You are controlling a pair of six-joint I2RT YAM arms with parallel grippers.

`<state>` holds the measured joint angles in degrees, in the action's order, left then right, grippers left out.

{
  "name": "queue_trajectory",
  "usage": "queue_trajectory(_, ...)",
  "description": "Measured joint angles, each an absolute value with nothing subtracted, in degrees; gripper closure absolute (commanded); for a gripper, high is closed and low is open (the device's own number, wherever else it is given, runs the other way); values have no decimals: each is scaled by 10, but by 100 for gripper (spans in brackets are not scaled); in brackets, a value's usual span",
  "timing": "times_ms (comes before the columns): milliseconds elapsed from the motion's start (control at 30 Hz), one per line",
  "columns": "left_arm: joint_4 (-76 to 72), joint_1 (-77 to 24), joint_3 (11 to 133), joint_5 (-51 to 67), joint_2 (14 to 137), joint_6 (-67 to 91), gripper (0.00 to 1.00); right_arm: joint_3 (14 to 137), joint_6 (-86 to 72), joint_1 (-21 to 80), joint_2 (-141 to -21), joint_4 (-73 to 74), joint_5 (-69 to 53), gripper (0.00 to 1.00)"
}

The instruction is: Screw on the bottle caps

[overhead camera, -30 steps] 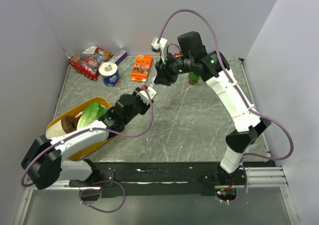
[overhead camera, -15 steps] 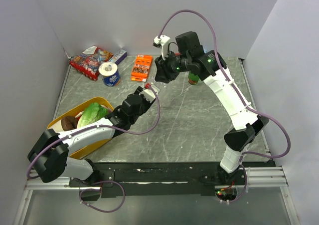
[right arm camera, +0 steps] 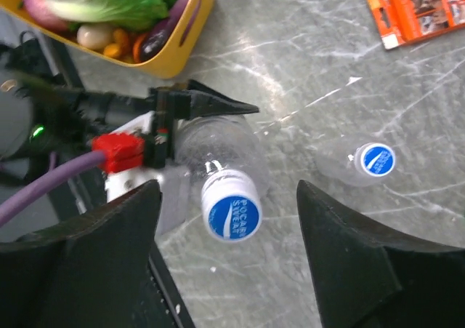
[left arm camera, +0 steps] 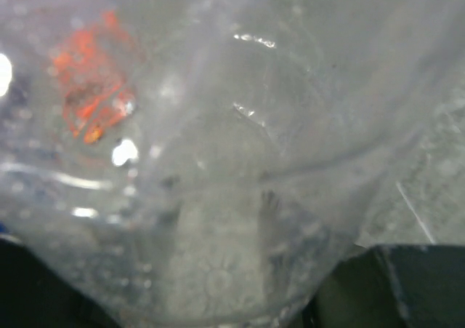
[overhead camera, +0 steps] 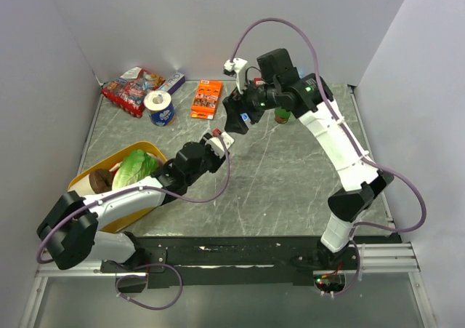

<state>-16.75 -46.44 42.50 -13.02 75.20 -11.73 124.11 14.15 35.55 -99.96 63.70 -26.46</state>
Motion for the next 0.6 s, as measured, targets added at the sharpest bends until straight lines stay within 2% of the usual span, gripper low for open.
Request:
queue_trajectory(200, -152, -427, 410, -20, 745, -123, 99, 1215, 164, 318, -934, 638, -344, 7)
queue_trajectory(433, -92, -382, 412, 142, 736, -171, 99, 1136, 277, 287, -810, 608, -458, 29)
queue_trajectory(600, -9, -374, 434, 249, 719, -284, 99, 1134, 452, 302, -806, 657, -483, 28)
